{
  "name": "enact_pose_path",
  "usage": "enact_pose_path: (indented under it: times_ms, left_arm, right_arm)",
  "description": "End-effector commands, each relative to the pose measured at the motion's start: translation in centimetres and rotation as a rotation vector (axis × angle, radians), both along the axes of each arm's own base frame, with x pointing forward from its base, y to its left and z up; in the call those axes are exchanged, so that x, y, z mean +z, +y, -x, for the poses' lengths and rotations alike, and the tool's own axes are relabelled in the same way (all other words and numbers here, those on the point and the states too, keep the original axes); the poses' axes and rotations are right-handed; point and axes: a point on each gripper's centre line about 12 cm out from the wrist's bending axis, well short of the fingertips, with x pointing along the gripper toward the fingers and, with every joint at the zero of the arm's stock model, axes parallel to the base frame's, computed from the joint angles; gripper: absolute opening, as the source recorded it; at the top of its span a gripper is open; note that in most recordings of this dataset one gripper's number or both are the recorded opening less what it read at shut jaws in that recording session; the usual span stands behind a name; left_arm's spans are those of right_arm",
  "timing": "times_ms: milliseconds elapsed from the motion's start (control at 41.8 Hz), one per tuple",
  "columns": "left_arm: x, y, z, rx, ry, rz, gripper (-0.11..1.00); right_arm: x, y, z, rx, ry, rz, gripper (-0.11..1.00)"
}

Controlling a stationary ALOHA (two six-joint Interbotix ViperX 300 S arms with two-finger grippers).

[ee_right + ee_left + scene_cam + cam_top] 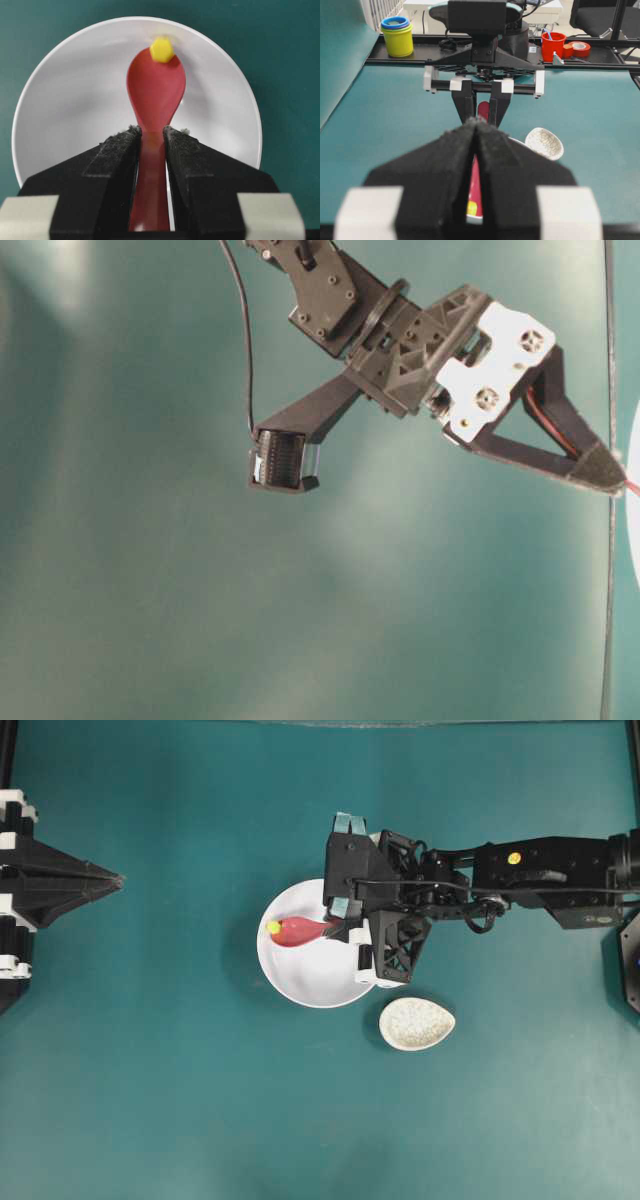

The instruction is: Scoop the yellow hexagonal prism block from the bowl with a spoon using the right arm.

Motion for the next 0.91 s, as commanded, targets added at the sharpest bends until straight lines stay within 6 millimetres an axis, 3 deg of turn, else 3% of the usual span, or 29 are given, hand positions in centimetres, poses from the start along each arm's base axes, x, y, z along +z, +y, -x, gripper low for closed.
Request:
enact_pose_path:
  times_ms: [0,407,886]
  left_arm:
    - [0.4,0.0,-0.2,0.001,-0.012,0.001,0.00]
    - [0.4,0.1,-0.2,0.003,-0.012,0.001,0.00]
    - [0.4,0.1,-0.2,0.003,-0.013,0.004,0.00]
  right_arm:
    - [2.3,0.0,-0.3,0.004,-0.071,0.014,0.23]
    - [3.7,0.4,1.0,0.006,-0.130,0.021,0.23]
    - [7.5,3.0,8.7,0.040,-0.509,0.061,0.23]
